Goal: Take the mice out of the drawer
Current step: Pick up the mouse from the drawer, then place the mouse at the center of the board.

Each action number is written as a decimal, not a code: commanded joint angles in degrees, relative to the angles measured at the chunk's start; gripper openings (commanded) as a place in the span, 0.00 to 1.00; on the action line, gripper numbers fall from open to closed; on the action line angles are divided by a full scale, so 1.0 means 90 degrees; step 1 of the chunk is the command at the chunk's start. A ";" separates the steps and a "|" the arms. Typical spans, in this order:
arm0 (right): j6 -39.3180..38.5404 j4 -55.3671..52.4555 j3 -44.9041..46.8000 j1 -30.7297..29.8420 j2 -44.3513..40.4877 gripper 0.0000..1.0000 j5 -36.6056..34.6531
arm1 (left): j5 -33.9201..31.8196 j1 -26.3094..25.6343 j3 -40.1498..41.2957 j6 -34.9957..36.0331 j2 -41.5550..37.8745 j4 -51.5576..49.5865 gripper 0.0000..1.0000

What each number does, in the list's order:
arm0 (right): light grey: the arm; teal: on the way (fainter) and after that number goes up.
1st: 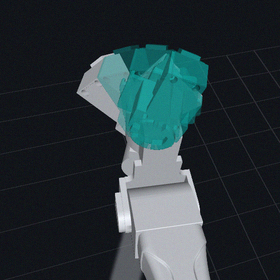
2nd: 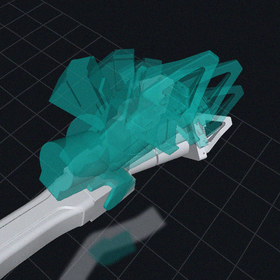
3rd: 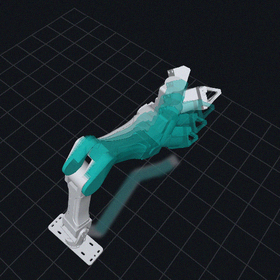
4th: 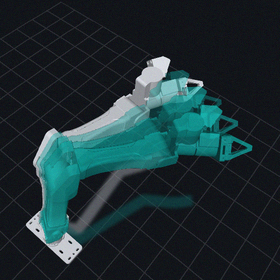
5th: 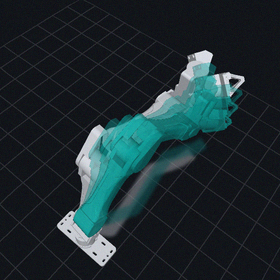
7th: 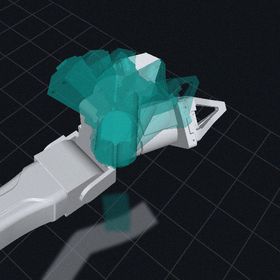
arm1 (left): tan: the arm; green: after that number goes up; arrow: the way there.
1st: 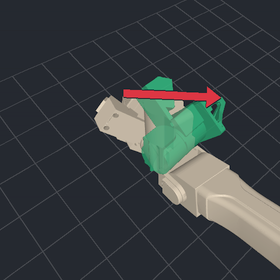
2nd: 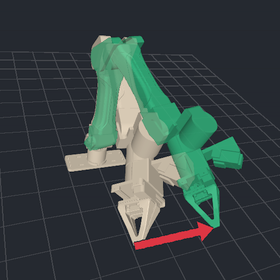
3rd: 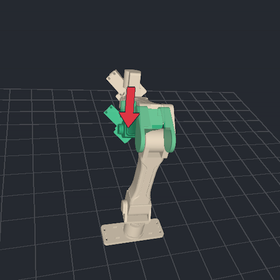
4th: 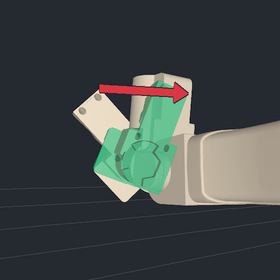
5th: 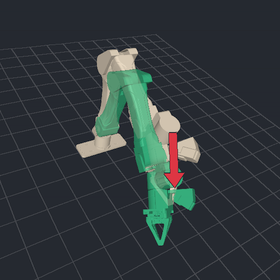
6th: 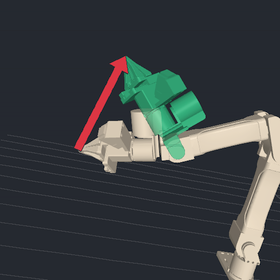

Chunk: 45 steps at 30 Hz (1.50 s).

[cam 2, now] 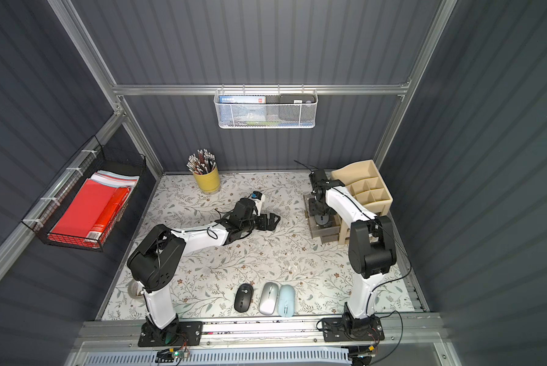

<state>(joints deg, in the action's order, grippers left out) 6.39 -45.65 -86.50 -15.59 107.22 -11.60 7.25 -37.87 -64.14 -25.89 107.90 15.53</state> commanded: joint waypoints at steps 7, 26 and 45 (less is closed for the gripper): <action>-0.0064 -0.0106 -0.0517 -0.0053 -0.0759 0.48 0.0167 | 0.0030 -0.0045 0.0007 0.0079 0.0081 0.0032 0.99; 0.2521 -0.0215 0.2369 -0.2994 -0.4358 0.50 0.0179 | 0.0022 -0.0084 -0.0355 0.0322 0.0178 -0.0306 0.99; 0.6411 0.0832 0.6069 -0.5696 -0.5243 0.71 0.0144 | -0.0056 -0.0060 -0.0715 0.0445 0.0315 -0.0541 0.99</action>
<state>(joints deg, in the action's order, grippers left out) 60.95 -38.30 -31.38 -66.41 59.70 -8.78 7.38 -38.33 -69.63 -23.29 110.19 11.88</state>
